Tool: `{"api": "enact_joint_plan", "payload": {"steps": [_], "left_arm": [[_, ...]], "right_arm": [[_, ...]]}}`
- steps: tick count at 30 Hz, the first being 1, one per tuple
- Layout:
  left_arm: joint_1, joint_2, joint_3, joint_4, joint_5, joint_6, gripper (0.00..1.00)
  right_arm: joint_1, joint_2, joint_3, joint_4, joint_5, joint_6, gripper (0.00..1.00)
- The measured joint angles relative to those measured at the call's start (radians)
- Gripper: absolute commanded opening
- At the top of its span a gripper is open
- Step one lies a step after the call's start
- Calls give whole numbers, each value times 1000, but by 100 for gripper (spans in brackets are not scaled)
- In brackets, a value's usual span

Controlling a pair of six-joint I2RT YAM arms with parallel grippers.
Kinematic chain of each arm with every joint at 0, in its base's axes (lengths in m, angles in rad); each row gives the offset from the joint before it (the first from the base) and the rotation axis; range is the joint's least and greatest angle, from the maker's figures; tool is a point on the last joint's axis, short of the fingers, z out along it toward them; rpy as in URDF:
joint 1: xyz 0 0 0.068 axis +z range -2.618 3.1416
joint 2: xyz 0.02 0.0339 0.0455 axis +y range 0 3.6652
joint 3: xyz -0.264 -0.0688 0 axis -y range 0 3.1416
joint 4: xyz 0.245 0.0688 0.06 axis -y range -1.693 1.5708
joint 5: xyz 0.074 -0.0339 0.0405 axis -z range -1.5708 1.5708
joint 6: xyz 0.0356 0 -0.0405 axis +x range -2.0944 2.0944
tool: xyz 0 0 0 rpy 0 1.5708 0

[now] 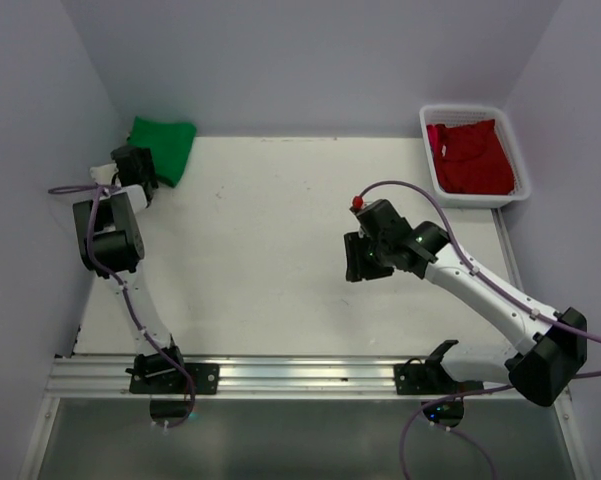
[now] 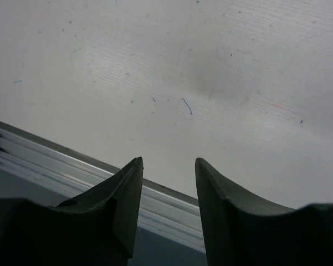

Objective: Fold and stack the t-shirts
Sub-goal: Put the neatly folded tshirt into the corner of the board with the left arm

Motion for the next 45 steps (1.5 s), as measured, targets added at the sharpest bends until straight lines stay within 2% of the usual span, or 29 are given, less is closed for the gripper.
{"api": "enact_joint_plan", "payload": {"steps": [1, 2, 9, 11, 12, 13, 14, 16, 17, 18, 22, 27, 33, 35, 40, 45], "left_arm": [[-4, -45, -32, -5, -7, 6, 83], [-8, -100, -73, -5, -15, 16, 84], [-71, -493, -254, -35, -37, 27, 84], [-97, -588, -307, -31, -41, 42, 82], [-111, -629, -335, -26, -41, 55, 79], [-124, -663, -363, -14, -37, 79, 71], [-136, -689, -385, 5, -24, 103, 70], [-148, -708, -409, 54, 40, 172, 71], [-150, -709, -410, 78, 85, 217, 72], [-157, -706, -405, 92, 139, 278, 73], [-233, -701, -316, 41, 295, 530, 80], [-502, -746, -235, -66, 397, 822, 90], [-827, -865, -309, -276, 328, 1051, 91], [-916, -918, -373, -334, 316, 1083, 97], [-946, -1043, -504, -448, 284, 1106, 100], [-969, -1115, -520, -487, 254, 1124, 100]], "right_arm": [[0, 4, -1, 6, 0, 0, 47], [0, 7, -4, 15, 0, 0, 47], [0, 24, -32, 70, -27, -1, 47], [0, 23, -40, 88, -30, -1, 47], [0, 22, -46, 99, -31, -1, 47], [0, 21, -51, 105, -30, -1, 47], [0, 19, -58, 112, -29, -1, 51], [0, 8, -71, 124, -22, 1, 73], [0, -1, -74, 126, -8, -1, 91], [0, -12, -74, 130, 17, -3, 98], [0, -35, -32, 130, 143, -32, 99], [-34, 20, 113, 138, 292, -76, 99], [-187, 114, 182, 156, 371, -106, 99], [-224, 143, 201, 131, 390, -121, 99], [-228, 191, 277, 96, 373, -145, 99], [-225, 98, 226, 122, 282, -164, 99]]}}
